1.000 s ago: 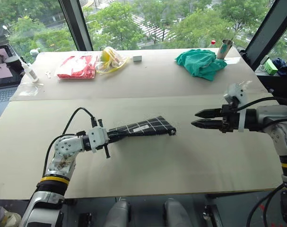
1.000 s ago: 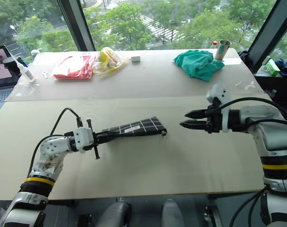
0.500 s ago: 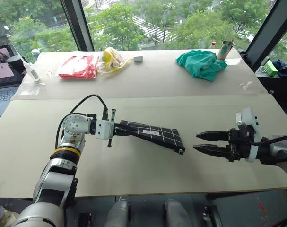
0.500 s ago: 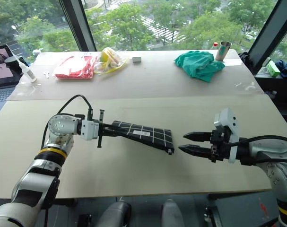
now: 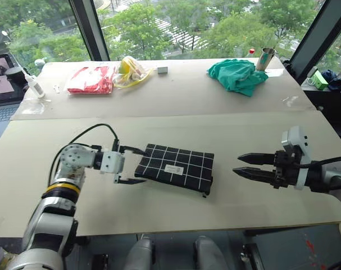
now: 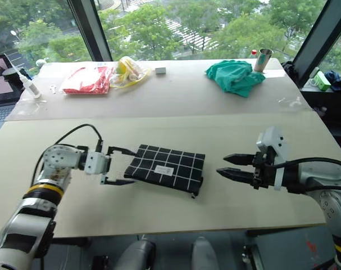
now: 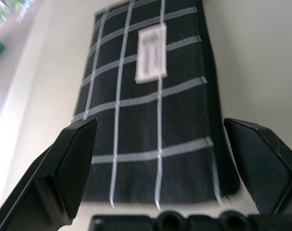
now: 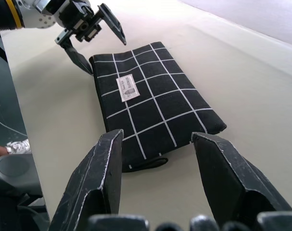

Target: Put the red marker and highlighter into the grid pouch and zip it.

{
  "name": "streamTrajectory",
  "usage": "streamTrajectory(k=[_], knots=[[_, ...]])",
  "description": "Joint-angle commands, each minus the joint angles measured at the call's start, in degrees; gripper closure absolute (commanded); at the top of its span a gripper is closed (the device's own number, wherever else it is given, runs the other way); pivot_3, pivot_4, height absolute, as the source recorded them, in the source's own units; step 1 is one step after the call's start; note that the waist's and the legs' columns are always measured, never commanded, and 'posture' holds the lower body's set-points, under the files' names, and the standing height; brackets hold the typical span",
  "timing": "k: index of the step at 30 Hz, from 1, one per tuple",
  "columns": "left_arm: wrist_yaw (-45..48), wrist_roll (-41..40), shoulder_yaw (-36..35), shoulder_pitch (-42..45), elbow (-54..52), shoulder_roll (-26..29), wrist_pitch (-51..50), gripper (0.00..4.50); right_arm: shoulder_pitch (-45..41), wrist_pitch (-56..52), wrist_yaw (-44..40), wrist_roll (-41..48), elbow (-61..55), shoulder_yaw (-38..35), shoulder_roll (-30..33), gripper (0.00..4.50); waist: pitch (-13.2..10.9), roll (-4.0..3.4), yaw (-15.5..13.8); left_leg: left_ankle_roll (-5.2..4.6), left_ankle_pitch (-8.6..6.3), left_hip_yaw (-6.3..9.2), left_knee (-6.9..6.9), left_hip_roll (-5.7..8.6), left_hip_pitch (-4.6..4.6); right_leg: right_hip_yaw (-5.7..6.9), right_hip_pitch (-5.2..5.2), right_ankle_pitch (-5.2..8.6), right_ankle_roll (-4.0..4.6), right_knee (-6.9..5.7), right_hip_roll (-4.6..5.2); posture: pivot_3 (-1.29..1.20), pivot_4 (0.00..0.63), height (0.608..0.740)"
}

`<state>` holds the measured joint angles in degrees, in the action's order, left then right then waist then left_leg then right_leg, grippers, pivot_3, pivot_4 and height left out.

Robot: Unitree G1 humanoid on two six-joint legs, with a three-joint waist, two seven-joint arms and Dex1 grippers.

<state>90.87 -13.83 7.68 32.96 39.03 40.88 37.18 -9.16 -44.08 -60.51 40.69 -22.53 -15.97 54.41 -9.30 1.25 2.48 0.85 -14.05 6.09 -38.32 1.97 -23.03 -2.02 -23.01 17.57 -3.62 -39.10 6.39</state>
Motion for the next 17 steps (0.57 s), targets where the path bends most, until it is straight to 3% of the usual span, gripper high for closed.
streamTrajectory(k=[1, 6, 9, 12, 17], knots=[[1.1, -7.7, -3.9, -4.3, -12.3, 6.0, -17.3, 0.05, -1.6, 2.6, -2.0, -0.9, 1.5, -0.4, 1.9, 1.93, 0.0, -0.01, 0.0, 0.00, 0.00, 0.00, 0.00, 0.00, 0.00, 0.00, 0.00, 0.00, 0.00, 0.00, 0.00, 0.00, 0.150, 0.740], [-7.0, -19.7, -12.2, -16.7, -27.8, 15.1, -50.5, 0.05, -1.1, 3.2, -2.1, -1.1, 2.5, -1.4, 1.9, 1.93, 0.0, -0.03, 0.2, -0.03, -0.02, 0.04, 0.02, -0.04, 0.03, -0.02, 0.02, 0.01, -0.01, 0.00, -0.01, 0.00, 0.150, 0.740], [-20.1, -27.5, -22.3, -22.6, -32.9, 13.7, -64.8, 0.05, 1.8, 4.2, -0.7, -2.3, 2.9, -3.1, 1.3, 1.93, 0.0, -0.05, -0.1, -0.09, -0.05, 0.06, 0.12, -0.10, 0.12, -0.06, 0.01, 0.01, -0.01, -0.01, -0.04, 0.00, 0.150, 0.740], [-24.8, -30.2, -29.1, -28.8, -36.2, 12.4, -69.9, 0.05, 2.0, 4.4, 0.6, -2.1, 4.2, -4.5, 0.8, 1.93, 0.0, -0.05, -0.2, -0.08, -0.05, 0.02, 0.10, -0.11, 0.12, -0.06, 0.02, 0.01, -0.01, -0.02, -0.06, 0.00, 0.150, 0.740], [-27.5, -28.2, -32.4, -34.5, -39.4, 10.9, -69.0, 0.05, -0.4, 5.1, 0.6, -2.7, 6.3, -2.9, 0.8, 1.93, 0.0, -0.05, -0.3, -0.08, -0.05, -0.11, 0.17, -0.13, 0.21, -0.23, 0.01, 0.01, 0.00, -0.01, -0.05, 0.00, 0.150, 0.740]])
